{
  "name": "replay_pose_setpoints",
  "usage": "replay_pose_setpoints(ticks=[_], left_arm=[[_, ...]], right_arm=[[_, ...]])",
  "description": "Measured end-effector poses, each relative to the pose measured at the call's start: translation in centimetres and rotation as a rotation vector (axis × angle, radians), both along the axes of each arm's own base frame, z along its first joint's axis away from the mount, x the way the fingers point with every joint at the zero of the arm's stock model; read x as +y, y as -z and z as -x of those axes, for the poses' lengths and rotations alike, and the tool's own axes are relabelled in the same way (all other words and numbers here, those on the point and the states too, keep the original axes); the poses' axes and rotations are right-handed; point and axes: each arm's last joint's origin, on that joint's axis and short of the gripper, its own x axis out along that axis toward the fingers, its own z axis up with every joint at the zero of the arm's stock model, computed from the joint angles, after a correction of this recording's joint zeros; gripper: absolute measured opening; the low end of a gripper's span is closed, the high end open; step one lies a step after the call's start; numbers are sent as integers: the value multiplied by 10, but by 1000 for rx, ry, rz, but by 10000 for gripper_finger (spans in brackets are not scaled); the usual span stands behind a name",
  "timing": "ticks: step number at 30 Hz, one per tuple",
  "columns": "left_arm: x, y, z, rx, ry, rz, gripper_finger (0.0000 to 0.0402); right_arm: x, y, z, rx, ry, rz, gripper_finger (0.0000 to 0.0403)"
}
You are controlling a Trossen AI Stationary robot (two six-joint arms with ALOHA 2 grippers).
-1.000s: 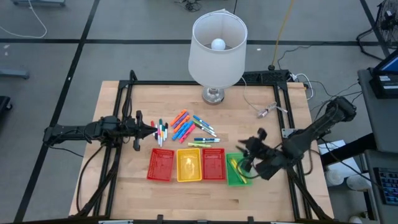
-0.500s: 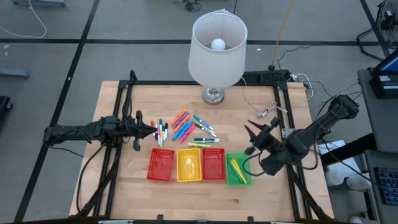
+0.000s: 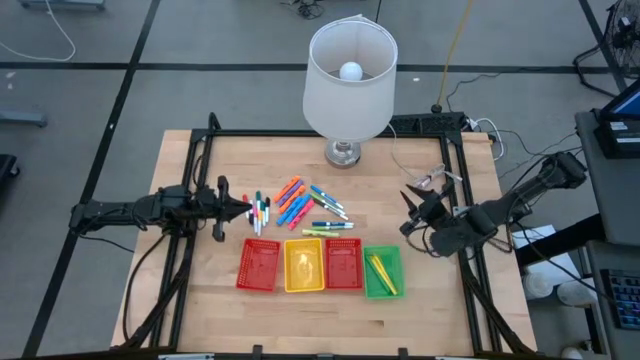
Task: Pick & Place Markers
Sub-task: Put the large orange highlighter into the right red bin
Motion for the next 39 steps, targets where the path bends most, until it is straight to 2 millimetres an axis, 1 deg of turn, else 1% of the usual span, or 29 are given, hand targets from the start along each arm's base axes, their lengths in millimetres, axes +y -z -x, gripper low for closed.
replay_pose_setpoints(ticks=[2,4,7,9,10,12,14,15,18,21,24,27,30,32,36,39], left_arm=[[0,-3,0,-31,-2,-2,21],[0,-5,0,-54,-3,2,21],[0,-9,1,-89,-1,14,21],[0,-8,1,-88,0,19,21],[0,-8,1,-88,0,19,21],[0,-8,1,-88,0,10,21],[0,-8,1,-87,-1,1,21],[0,-9,1,-88,-1,0,21],[0,-9,1,-88,-1,-2,21],[0,-9,1,-89,1,9,21],[0,-8,1,-83,3,23,21],[0,-6,0,-58,2,22,21],[0,-4,0,-37,1,11,21],[0,-4,0,-39,1,15,21],[0,-5,0,-50,2,31,21],[0,-5,0,-52,2,26,21]], right_arm=[[-4,4,-1,-17,-88,-28,93],[-9,3,-4,-96,-214,-56,93],[-16,3,-3,-221,-418,-32,93],[-22,7,-1,-272,-509,-1,93],[-27,8,0,-291,-513,6,93],[-40,12,1,-313,-456,-15,93],[-53,18,1,-311,-389,-52,93],[-58,20,0,-301,-389,-64,93],[-68,19,2,-308,-433,-74,91],[-74,16,9,-287,-377,-15,87],[-76,10,21,-289,-273,40,81],[-74,8,34,-298,-271,38,72],[-73,9,43,-316,-276,-3,63],[-72,10,46,-321,-297,-26,58],[-69,11,49,-315,-398,-54,52],[-70,20,48,-295,-385,-84,48]])
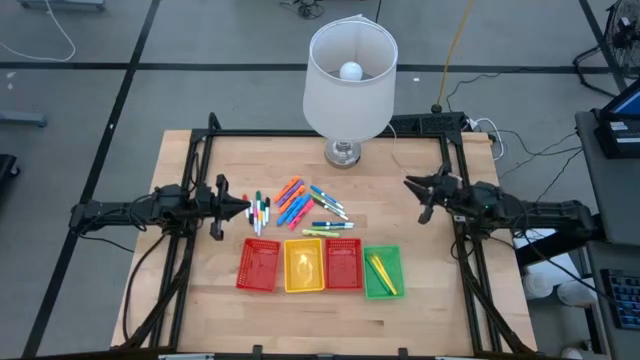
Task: Pick & Place Markers
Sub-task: Put the large orange highlighter into the right red bin
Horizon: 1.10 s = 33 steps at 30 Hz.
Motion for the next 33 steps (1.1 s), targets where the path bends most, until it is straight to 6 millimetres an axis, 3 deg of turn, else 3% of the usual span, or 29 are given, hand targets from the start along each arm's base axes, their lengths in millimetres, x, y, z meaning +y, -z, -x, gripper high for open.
replay_pose_setpoints(ticks=[7,12,18,26,33], left_arm=[[1,-2,0,-22,-32,-42,21],[2,-7,1,-72,-82,-1,21],[7,-15,3,-104,-247,99,21],[9,-26,-9,131,-280,242,25],[11,-36,-35,388,-375,251,75]], right_arm=[[1,22,-3,31,-63,-34,26],[3,25,-3,63,-122,-37,3],[5,25,-1,56,-194,-34,3],[5,23,7,29,-184,-29,2],[6,19,12,-30,-183,-5,2]])
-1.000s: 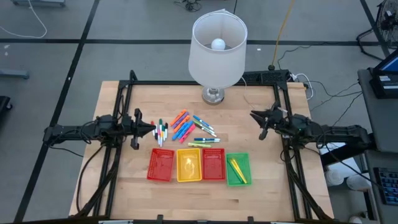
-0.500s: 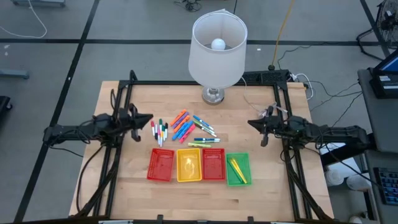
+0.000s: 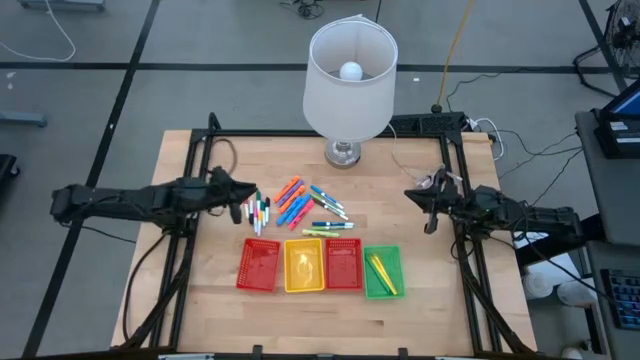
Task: Pick & Place Markers
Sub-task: Put the large orange highlighter into the right red bin
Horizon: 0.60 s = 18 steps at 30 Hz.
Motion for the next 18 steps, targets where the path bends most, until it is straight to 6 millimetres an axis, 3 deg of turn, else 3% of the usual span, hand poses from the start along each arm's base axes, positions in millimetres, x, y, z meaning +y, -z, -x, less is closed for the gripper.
replay_pose_setpoints(ticks=[9,18], left_arm=[[6,7,-55,326,-13,96,144],[55,18,-117,616,-106,116,147]], right_arm=[[-2,0,1,-2,83,6,2],[-2,-1,1,-6,80,6,4]])
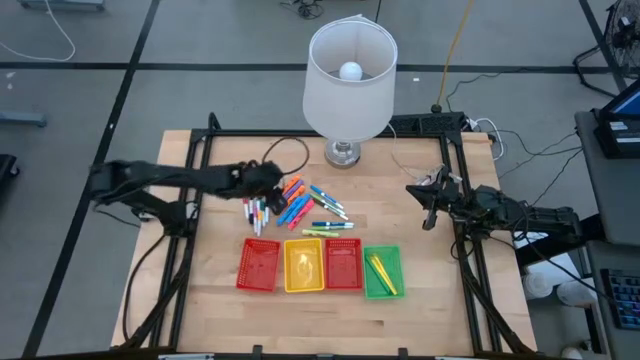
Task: Pick & Place Markers
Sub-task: Put the large orange highlighter into the right red bin
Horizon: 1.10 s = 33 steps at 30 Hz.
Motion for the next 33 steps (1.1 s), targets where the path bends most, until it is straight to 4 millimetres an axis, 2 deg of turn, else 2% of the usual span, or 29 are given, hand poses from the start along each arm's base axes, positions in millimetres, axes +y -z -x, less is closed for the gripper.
replay_pose_setpoints(ticks=[5,13,20,33], left_arm=[[26,13,-19,69,-22,121,147],[47,40,-27,164,-74,165,147],[50,53,-30,185,-68,207,147],[45,53,-30,196,-13,211,147]], right_arm=[[0,0,0,-9,-3,-30,4],[0,4,0,13,-7,-84,2],[0,6,0,27,-8,-103,1],[0,6,0,27,-8,-103,1]])
